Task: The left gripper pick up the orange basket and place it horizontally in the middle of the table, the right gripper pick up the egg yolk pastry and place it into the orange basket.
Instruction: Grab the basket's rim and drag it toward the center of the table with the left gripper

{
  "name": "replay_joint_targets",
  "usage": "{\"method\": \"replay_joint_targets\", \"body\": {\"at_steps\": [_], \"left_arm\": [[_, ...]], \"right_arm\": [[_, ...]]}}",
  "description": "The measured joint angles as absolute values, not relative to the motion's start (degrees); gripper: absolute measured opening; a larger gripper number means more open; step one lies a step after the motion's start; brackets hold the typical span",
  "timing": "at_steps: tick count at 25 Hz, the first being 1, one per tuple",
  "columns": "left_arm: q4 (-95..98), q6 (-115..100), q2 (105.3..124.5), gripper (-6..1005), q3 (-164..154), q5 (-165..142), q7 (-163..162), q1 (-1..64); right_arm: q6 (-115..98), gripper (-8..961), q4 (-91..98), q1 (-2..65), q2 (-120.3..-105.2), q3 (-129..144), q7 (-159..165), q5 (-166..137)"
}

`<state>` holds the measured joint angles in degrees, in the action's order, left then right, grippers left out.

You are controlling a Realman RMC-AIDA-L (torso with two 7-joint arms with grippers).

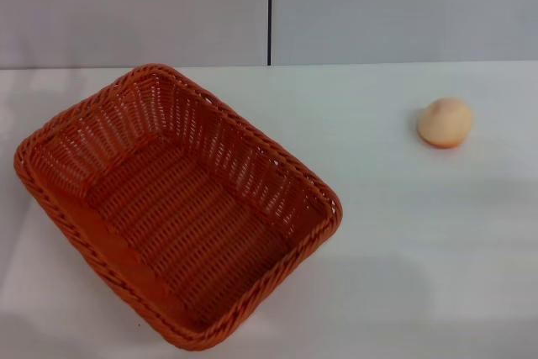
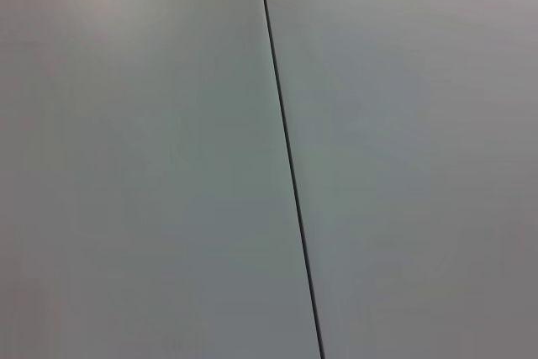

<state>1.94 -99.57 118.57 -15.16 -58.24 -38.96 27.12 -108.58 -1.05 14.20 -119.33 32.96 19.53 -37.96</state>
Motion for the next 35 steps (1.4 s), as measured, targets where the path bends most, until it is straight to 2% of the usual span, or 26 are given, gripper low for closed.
{"method": "replay_joint_targets", "body": {"at_steps": [17,26,27,28,30,31,32,34,35], "left_arm": [[1.6,-101.2,118.41,662,-17.2,-59.1,-36.0,26.7],[15.2,-92.4,117.55,643,-29.8,-60.1,-51.9,26.3],[20.1,-88.1,116.95,640,-33.5,-61.8,-58.2,26.2],[29.5,-80.9,114.84,638,-39.4,-67.1,-71.9,25.9],[35.3,-78.3,113.40,634,-41.7,-71.9,-80.0,25.7],[35.3,-78.3,113.40,632,-41.7,-71.9,-80.0,25.7],[41.4,-77.6,111.74,630,-42.7,-78.4,-88.3,25.7],[48.7,-78.7,109.98,626,-42.9,-88.2,-98.9,26.1],[50.2,-79.2,109.72,623,-43.0,-90.3,-101.0,26.2]], "right_arm": [[-108.2,669,-1.9,14.5,-119.39,32.9,19.6,-38.0],[-108.0,669,-2.5,14.4,-119.23,32.9,19.6,-38.0],[-108.0,669,-2.5,14.4,-119.23,32.9,19.6,-38.0],[-108.0,669,-2.5,14.3,-119.20,32.9,19.6,-38.0],[-108.0,669,-2.4,14.2,-119.16,32.9,19.6,-38.0],[-107.9,669,-2.4,14.1,-119.13,32.9,19.6,-38.0],[-107.9,669,-2.4,14.1,-119.13,32.9,19.6,-38.0],[-107.5,669,-2.4,14.1,-119.09,32.7,19.6,-38.0],[-107.3,669,-2.3,14.1,-119.09,32.6,19.5,-38.0]]}}
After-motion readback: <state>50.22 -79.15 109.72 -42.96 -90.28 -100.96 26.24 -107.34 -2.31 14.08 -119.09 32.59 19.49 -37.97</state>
